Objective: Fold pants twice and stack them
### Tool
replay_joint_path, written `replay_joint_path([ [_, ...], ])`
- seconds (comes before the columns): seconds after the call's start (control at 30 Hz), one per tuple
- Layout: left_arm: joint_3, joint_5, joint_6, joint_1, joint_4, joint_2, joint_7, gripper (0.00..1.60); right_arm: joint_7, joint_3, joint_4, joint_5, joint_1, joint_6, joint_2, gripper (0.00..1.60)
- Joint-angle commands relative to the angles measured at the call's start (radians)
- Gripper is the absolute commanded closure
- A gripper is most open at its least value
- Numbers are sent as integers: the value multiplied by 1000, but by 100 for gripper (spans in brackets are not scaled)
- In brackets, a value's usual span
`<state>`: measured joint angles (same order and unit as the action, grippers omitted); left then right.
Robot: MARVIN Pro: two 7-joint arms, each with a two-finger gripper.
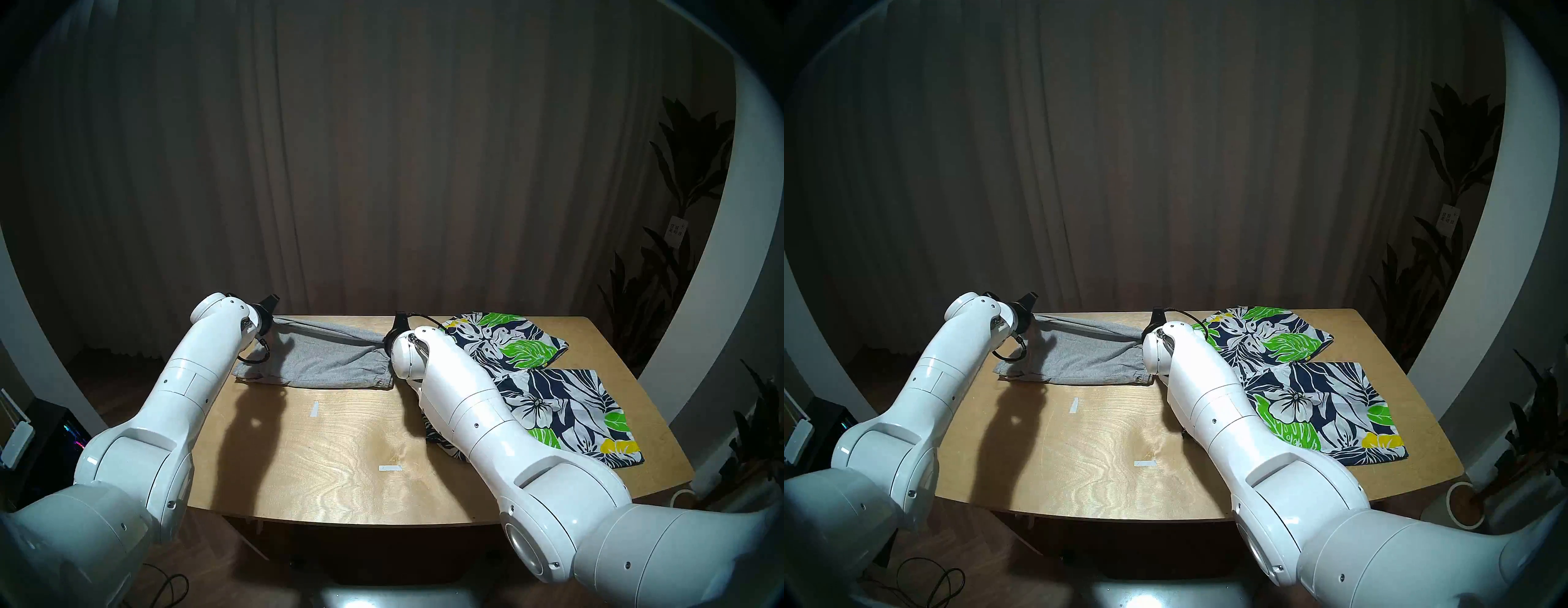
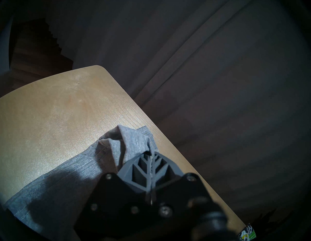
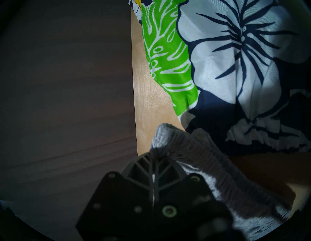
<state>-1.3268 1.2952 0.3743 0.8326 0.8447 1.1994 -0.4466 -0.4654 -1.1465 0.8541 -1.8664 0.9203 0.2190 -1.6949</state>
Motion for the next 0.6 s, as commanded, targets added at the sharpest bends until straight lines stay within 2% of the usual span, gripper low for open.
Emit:
replay_joint_path([
  [0.0,15,-25,-2,-106,-41,13,8,160,14,-3,-9,-2,-33,4,-22,160],
  [0.57,71,-65,-9,-206,-214,50,17,160,22,-12,-71,-16,-70,24,-54,160],
])
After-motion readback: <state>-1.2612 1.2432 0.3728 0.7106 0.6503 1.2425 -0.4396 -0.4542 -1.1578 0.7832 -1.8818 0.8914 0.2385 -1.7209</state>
